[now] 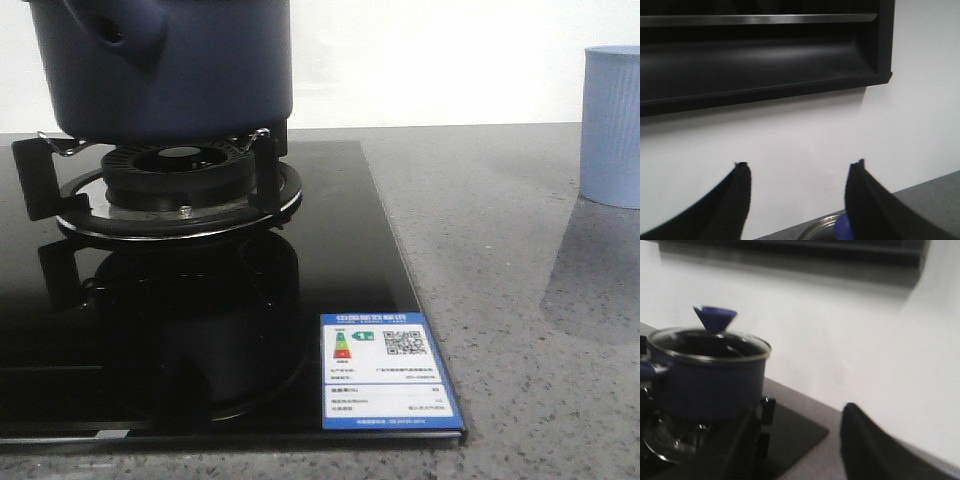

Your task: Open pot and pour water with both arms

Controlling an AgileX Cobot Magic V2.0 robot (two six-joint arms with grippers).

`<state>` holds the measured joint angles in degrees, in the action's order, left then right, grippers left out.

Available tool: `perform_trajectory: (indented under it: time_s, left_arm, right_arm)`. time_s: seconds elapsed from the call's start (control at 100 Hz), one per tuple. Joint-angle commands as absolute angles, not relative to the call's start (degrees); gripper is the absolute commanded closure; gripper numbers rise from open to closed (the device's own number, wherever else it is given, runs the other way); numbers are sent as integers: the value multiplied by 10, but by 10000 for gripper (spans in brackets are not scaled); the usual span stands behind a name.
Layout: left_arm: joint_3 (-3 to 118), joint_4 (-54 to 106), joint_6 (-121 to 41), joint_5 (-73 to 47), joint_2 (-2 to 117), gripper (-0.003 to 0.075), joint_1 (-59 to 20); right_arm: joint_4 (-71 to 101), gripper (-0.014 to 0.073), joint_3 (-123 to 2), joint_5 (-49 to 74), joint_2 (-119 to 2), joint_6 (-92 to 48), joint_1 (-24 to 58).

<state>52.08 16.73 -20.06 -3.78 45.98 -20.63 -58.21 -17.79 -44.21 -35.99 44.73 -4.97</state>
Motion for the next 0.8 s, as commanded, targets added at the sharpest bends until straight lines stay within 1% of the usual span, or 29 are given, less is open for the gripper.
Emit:
perform_trajectory:
  time_s: [0.0, 0.03, 0.05, 0.12, 0.2, 0.34, 0.43, 0.57, 0.7, 0.79]
  left_arm:
    - [541, 166, -201, -27, 432, 527, -185]
    - [541, 166, -201, -33, 426, 578, -180]
    - [541, 163, -201, -39, 422, 616, -176]
    - [539, 150, -201, -58, 407, 736, -170]
    - [522, 142, -201, -49, 383, 736, -169]
    - [442, 146, -200, 6, 304, 736, -169]
    - [374, 150, -198, 25, 233, 736, -169]
    - [278, 168, -198, 24, 119, 736, -169]
    - [201, 171, -198, 24, 32, 736, -169]
    - [171, 171, -198, 23, -7, 736, -169]
  right_arm:
    - [-586, 523, -246, -475, -360, 457, -28]
    - [-588, 617, -261, -470, -360, 471, -21]
    - [-588, 652, -270, -469, -360, 483, -16]
    - [-588, 654, -296, -467, -360, 518, -5]
    - [-588, 654, -303, -475, -352, 540, -4]
    - [-627, 654, -275, -460, -305, 546, -4]
    - [-632, 654, -232, -411, -249, 546, -4]
    - [-632, 654, -158, -324, -164, 546, -4]
    - [-632, 654, -90, -305, -115, 546, -4]
    - [-633, 654, -57, -306, -97, 546, -4]
